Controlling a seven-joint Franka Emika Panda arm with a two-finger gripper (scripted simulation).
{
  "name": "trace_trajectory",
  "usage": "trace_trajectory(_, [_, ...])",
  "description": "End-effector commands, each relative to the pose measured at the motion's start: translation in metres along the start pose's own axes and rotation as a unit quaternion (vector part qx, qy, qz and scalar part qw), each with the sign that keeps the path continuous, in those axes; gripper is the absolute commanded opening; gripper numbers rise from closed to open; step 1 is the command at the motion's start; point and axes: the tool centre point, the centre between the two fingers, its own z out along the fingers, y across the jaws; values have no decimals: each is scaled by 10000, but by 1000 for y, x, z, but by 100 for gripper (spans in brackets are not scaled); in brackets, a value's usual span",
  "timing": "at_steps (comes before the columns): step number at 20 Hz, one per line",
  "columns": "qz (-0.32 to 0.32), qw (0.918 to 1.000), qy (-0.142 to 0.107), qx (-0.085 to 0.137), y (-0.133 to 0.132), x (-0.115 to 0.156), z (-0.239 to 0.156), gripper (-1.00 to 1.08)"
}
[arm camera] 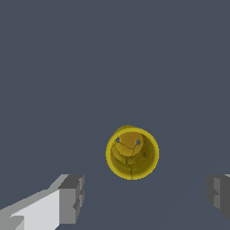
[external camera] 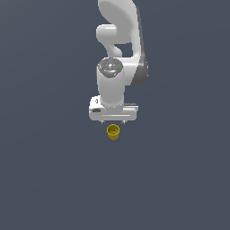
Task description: Pick up the object and move it to a goal position.
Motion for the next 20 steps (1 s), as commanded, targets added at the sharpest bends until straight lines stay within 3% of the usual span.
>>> trace_trajectory(1, [0, 10000, 0, 0, 0, 0, 0, 100])
trace_trajectory(9, [-107, 9999, 7, -131, 21, -2, -1, 100])
trace_trajectory(20, [101, 9999, 21, -124, 20, -2, 3, 100])
